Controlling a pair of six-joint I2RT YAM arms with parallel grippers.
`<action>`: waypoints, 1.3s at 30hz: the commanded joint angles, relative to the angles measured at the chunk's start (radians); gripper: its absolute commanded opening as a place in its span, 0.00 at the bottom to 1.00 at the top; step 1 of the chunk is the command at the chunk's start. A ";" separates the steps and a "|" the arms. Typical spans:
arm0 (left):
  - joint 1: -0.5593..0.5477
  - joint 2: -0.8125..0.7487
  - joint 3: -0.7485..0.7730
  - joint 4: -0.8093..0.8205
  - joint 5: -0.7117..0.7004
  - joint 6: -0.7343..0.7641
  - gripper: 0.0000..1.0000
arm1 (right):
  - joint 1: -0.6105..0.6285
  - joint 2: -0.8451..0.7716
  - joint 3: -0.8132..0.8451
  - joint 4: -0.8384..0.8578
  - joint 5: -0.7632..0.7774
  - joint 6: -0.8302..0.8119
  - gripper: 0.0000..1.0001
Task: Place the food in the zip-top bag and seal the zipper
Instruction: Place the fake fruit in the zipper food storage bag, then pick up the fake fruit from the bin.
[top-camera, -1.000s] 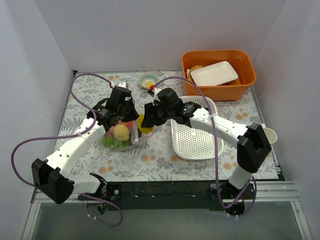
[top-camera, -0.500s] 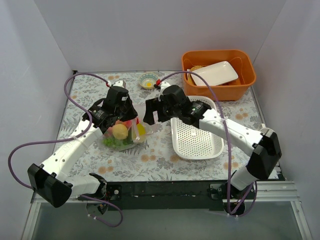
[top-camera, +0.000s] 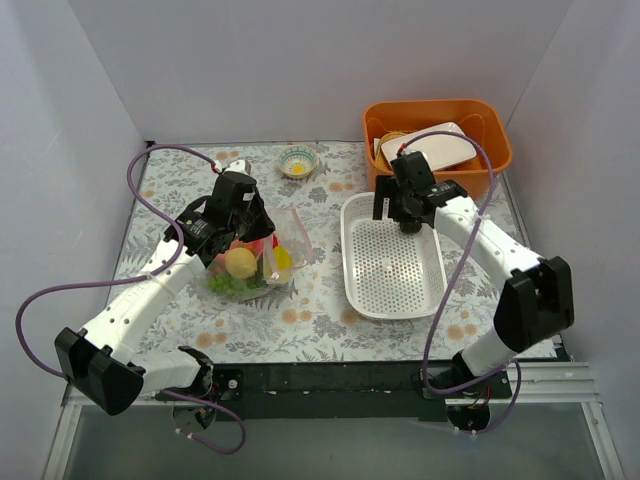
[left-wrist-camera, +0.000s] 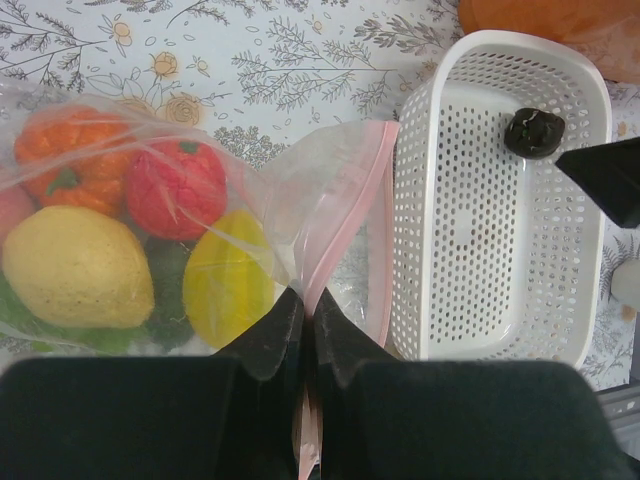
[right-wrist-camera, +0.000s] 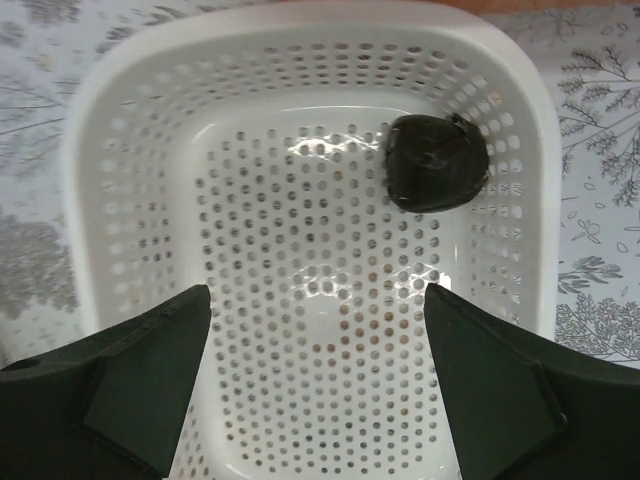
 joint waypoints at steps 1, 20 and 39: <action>-0.001 -0.034 -0.011 0.024 0.005 -0.007 0.00 | -0.043 0.100 0.018 -0.006 0.078 -0.030 0.94; 0.001 -0.032 -0.023 0.012 -0.003 -0.011 0.00 | -0.080 0.328 0.085 0.006 0.165 -0.100 0.84; 0.001 -0.024 -0.011 0.001 -0.008 -0.005 0.00 | -0.082 0.195 -0.049 0.164 -0.062 -0.172 0.57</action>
